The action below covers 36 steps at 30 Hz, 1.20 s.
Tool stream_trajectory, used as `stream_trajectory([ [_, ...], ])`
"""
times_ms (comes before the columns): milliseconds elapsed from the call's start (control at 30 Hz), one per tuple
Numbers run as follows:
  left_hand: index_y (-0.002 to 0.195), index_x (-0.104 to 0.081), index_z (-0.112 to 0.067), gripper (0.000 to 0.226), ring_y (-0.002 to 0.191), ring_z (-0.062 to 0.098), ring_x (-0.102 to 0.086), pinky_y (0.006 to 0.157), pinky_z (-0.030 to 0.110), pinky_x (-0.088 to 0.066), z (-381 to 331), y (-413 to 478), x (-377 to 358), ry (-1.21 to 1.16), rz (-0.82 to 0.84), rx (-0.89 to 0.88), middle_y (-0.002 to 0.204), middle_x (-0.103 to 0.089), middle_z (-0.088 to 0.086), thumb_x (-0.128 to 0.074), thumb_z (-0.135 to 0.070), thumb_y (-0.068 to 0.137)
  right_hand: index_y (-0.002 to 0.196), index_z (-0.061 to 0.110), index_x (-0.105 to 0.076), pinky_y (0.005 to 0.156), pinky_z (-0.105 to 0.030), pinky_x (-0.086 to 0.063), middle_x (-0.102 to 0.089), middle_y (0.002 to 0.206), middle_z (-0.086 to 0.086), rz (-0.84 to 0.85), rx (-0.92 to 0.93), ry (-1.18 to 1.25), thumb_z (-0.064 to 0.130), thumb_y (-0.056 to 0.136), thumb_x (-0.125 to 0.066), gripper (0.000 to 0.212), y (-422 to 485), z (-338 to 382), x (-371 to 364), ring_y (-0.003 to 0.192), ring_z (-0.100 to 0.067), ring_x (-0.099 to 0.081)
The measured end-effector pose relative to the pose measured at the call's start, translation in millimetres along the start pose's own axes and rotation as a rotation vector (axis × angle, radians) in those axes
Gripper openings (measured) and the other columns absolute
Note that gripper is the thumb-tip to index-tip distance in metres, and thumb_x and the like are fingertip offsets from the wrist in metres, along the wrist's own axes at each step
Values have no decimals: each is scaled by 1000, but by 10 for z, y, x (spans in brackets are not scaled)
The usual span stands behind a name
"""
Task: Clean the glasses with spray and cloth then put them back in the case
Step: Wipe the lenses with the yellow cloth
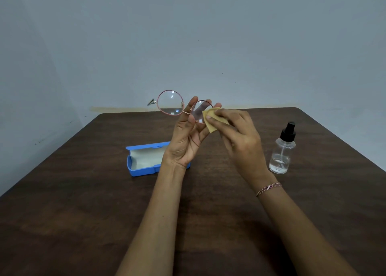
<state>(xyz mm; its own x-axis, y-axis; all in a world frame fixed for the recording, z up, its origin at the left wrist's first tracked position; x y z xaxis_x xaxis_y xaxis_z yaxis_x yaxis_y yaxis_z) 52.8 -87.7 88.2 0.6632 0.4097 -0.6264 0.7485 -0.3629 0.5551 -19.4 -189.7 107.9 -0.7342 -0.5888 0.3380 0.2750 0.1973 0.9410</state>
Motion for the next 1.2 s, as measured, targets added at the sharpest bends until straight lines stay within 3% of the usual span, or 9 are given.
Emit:
stream_trajectory([
  [233,97,-74,-21,25,97,17,-69,75,30,-58,30,9,26,82,-130,80,103,-73,6,-61,-21,75,113,3,-66,91,-28,-50,-58,114,-15,-71,-129,89,-3,86,-59,29,1,-57,44,104,-24,-57],
  [433,106,-55,-12,24,104,23,-66,84,33,-56,63,52,92,118,-159,63,109,-70,8,-32,-12,99,107,1,-67,100,-23,-44,-60,115,-15,-46,-217,150,-13,79,-64,31,-39,-133,-21,109,-21,-57],
  [600,96,-56,-9,24,108,34,-63,84,37,-56,76,43,130,51,-175,74,109,-68,18,-34,-17,98,103,1,-68,98,-24,-45,-62,113,-13,25,-158,109,-2,83,-59,22,-70,-146,-78,109,-21,-57],
  [867,79,-50,-10,32,97,28,-68,73,34,-58,84,40,220,49,-306,94,85,-68,13,-29,-19,102,102,2,-69,96,-26,-45,-63,115,-9,135,-79,26,-3,79,-66,24,-98,-219,-144,111,-21,-52],
  [1000,77,-49,-9,33,94,28,-69,73,37,-59,92,27,253,73,-337,128,80,-65,12,-29,-18,102,102,3,-70,92,-25,-46,-64,109,-9,81,-110,-18,-7,78,-66,26,-103,-297,-88,106,-21,-54],
  [1100,75,-48,-9,34,91,28,-70,73,40,-59,94,25,288,110,-357,126,78,-65,12,-29,-16,102,108,6,-67,85,-14,-47,-64,103,-3,-64,-333,118,-4,82,-65,28,-89,-383,18,95,-8,-59],
  [1200,74,-47,-9,34,95,30,-69,75,43,-58,93,31,289,149,-354,119,81,-63,11,-30,-16,102,113,15,-64,80,-14,-52,-66,101,4,-193,-766,402,10,87,-65,27,-206,-573,-30,91,-3,-63],
])
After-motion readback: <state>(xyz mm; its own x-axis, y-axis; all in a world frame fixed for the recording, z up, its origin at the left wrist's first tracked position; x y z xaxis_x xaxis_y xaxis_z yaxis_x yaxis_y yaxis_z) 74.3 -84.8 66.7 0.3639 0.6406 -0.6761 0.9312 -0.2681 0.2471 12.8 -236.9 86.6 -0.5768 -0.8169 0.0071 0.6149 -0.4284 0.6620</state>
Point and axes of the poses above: each hand's wrist, its own y-axis towards the middle knuckle, its own x-axis out of the back of the hand, z = x × y, the point moved 6 cm from there along y, towards the middle knuckle
